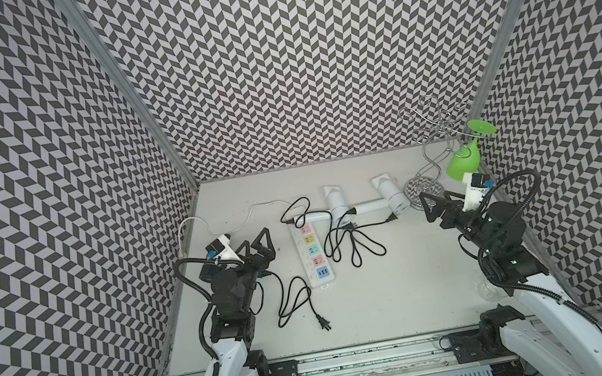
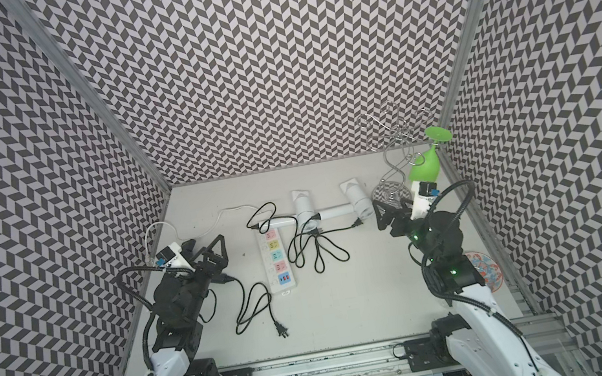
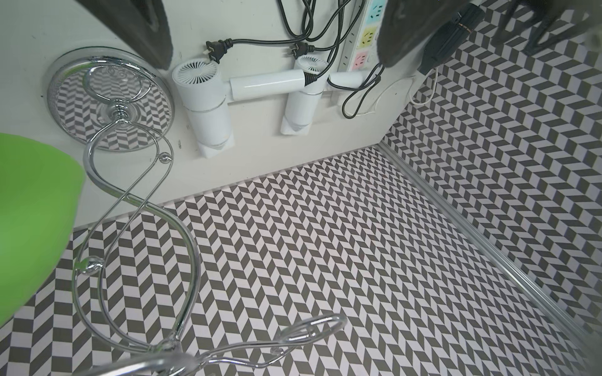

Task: Charge the blow dryers
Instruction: Pick up the plug from the center of the board.

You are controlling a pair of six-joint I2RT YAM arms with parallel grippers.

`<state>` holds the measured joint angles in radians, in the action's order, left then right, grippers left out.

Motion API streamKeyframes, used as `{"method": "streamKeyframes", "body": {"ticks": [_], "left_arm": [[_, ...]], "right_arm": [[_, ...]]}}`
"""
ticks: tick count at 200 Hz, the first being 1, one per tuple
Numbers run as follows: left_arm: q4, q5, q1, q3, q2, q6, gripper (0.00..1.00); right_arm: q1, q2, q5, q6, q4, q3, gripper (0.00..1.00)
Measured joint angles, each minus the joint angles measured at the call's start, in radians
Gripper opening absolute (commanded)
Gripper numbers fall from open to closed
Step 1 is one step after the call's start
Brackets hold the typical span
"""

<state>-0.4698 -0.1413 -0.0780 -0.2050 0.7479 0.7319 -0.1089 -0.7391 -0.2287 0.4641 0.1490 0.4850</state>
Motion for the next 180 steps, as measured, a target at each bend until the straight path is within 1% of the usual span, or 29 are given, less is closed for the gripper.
{"method": "streamKeyframes", "body": {"ticks": [22, 46, 61, 85, 103, 119, 146, 160, 180], "left_arm": [[-0.003, -0.005, 0.0, 0.014, 0.023, 0.062, 0.99], [0.011, -0.006, -0.012, -0.01, 0.024, 0.091, 0.99], [0.04, -0.007, -0.039, -0.034, 0.024, 0.1, 0.99], [0.114, 0.006, -0.13, -0.082, 0.035, 0.099, 0.99], [0.187, 0.031, -0.209, -0.121, 0.052, 0.099, 0.99], [0.248, 0.048, -0.264, -0.151, 0.073, 0.1, 0.99], [0.37, 0.063, -0.336, -0.193, 0.116, 0.1, 0.95], [0.443, 0.076, -0.374, -0.216, 0.13, 0.101, 0.95], [0.546, 0.104, -0.436, -0.229, 0.122, 0.116, 0.94]], "right_arm": [[0.0, -0.028, -0.017, 0.012, 0.01, 0.0, 0.99], [0.0, -0.101, -0.088, 0.016, 0.017, 0.003, 0.99], [0.0, -0.14, -0.138, 0.02, 0.018, 0.004, 0.99], [-0.012, -0.174, -0.192, 0.029, 0.025, 0.005, 0.99], [-0.044, -0.19, -0.209, 0.029, 0.027, 0.02, 0.99], [-0.098, -0.206, -0.206, 0.021, 0.017, 0.051, 0.99], [-0.188, -0.227, -0.19, -0.008, 0.006, 0.089, 0.99], [-0.209, -0.236, -0.187, -0.023, -0.011, 0.086, 0.99], [-0.215, -0.243, -0.17, -0.037, -0.024, 0.056, 0.99]]}}
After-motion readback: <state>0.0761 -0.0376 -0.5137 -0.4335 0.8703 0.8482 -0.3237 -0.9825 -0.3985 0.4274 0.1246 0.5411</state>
